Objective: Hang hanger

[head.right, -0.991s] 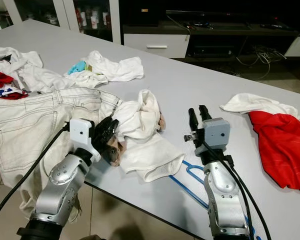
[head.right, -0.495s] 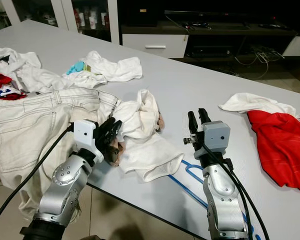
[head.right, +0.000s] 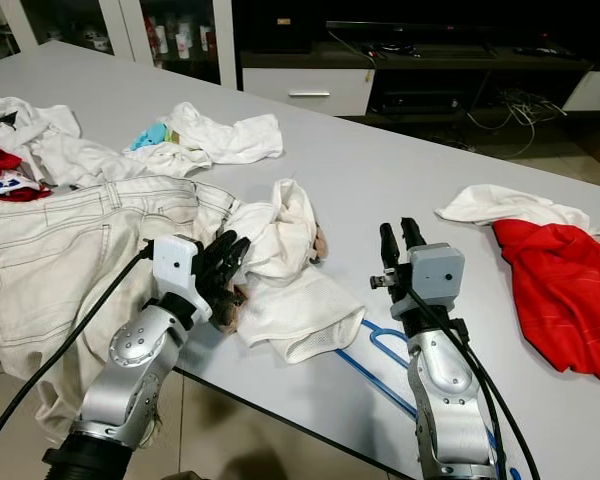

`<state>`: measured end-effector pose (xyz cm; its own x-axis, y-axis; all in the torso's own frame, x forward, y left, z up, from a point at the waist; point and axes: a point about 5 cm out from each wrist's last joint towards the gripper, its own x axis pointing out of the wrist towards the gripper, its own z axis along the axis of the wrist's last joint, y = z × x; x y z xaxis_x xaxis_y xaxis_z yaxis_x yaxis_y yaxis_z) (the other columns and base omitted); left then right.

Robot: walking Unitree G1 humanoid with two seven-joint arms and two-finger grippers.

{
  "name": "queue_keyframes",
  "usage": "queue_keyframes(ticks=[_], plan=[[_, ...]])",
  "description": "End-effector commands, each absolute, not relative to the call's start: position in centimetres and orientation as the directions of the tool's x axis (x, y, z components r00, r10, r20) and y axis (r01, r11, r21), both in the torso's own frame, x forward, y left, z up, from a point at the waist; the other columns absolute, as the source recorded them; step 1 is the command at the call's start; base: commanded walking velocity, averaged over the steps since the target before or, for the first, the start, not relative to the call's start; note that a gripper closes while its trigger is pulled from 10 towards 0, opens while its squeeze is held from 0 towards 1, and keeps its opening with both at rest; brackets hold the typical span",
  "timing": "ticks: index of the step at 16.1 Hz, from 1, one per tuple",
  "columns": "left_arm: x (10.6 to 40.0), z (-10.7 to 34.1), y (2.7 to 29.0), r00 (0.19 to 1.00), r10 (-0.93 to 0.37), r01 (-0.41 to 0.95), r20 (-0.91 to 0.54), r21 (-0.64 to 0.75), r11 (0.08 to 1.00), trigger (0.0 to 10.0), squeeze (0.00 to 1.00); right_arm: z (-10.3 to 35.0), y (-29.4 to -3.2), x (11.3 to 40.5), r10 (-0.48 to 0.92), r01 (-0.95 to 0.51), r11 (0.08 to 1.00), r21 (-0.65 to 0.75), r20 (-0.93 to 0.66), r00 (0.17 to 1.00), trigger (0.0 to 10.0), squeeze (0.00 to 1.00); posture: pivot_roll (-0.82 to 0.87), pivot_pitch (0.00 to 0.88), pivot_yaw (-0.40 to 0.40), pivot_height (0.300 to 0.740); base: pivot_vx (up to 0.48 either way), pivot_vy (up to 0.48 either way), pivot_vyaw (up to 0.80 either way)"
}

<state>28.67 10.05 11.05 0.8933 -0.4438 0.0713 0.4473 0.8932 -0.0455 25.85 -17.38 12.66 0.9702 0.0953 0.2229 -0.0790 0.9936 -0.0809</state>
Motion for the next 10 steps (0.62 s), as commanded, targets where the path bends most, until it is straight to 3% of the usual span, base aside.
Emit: queue_keyframes(ticks=[1,8,10], plan=[[28.57,10.96,9.93,0.892,-0.448,0.451,0.065,-0.037,0.892,10.0,0.0,12.95,-17.61,25.6,0.09,-0.073,0.994,-0.079,0.236,0.968,10.0,0.0,-0.04,0.0,-0.03,0.74,0.0,0.0,0.0],[28.73,11.25,9.5,0.886,-0.457,0.459,0.079,-0.009,0.888,10.0,0.0,13.22,-17.49,26.13,0.097,-0.078,0.993,-0.086,0.248,0.964,10.0,0.0,-0.04,0.0,-0.032,0.74,0.0,0.0,0.0],[28.68,11.15,9.54,0.886,-0.458,0.46,0.075,-0.006,0.888,10.0,0.0,13.2,-17.59,26.23,0.096,-0.076,0.993,-0.088,0.246,0.965,10.0,0.0,-0.03,0.0,-0.035,0.74,0.0,-0.33,0.0]])
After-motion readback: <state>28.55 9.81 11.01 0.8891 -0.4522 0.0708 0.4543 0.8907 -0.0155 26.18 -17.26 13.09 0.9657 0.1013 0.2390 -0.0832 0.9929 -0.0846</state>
